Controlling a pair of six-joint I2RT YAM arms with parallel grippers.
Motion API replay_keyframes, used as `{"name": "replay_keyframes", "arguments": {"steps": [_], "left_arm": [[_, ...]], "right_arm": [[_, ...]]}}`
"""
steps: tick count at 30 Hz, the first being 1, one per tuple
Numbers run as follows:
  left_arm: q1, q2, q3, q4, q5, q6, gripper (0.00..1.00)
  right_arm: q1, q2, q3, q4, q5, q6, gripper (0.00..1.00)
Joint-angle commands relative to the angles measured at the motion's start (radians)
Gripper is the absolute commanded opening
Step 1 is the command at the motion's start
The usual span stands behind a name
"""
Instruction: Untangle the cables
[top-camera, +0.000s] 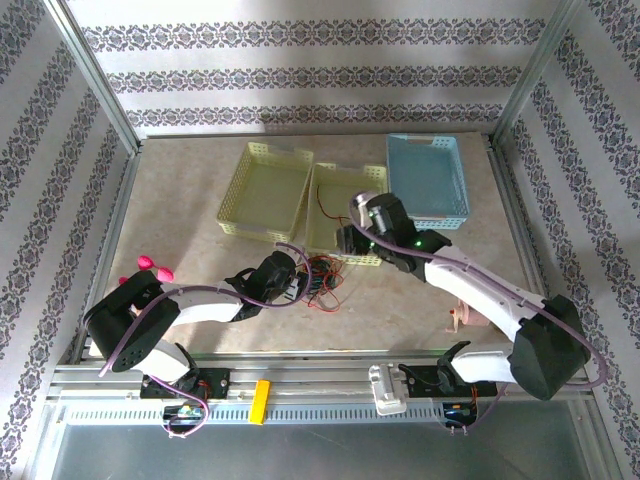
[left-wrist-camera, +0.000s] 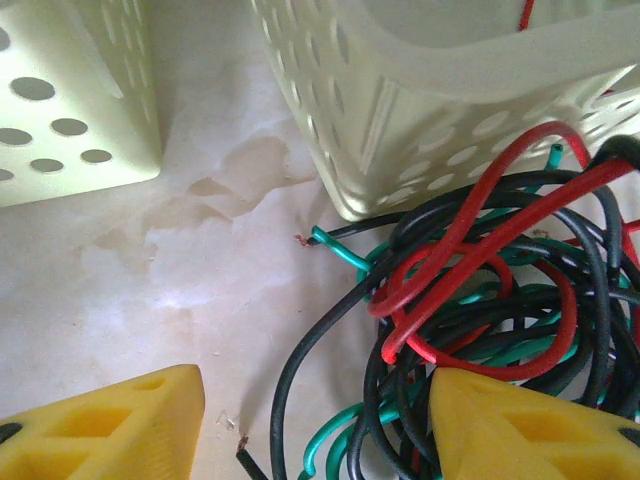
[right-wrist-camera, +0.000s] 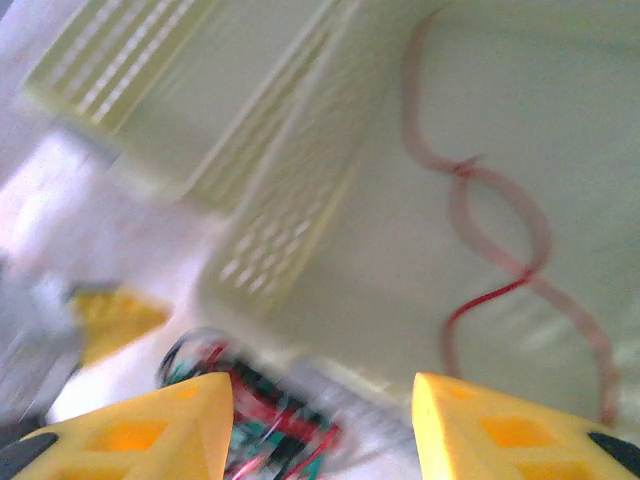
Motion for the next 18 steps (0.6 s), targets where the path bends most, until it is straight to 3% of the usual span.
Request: {"name": "replay_keyframes", "arguments": {"steps": [1, 9, 18], "left_arm": [[-0.017, -0.007, -0.011, -0.033, -0.039, -0.024, 0.61], [-0.017, 0.007, -0.007, -0.035, -0.052, -0.028, 0.61], [-0.017, 0.012, -0.002, -0.039, -0.051, -0.027, 0.61]], "right_arm": [[0.06, 0.011, -0.055, -0.096, -0.18, -0.079, 0.5], [0.072, 0.107, -0.102, -0.09, -0.385, -0.053, 0.47], [0.072, 0.214, -0.103, -0.085, -0.346, -0.059, 0.46]]}}
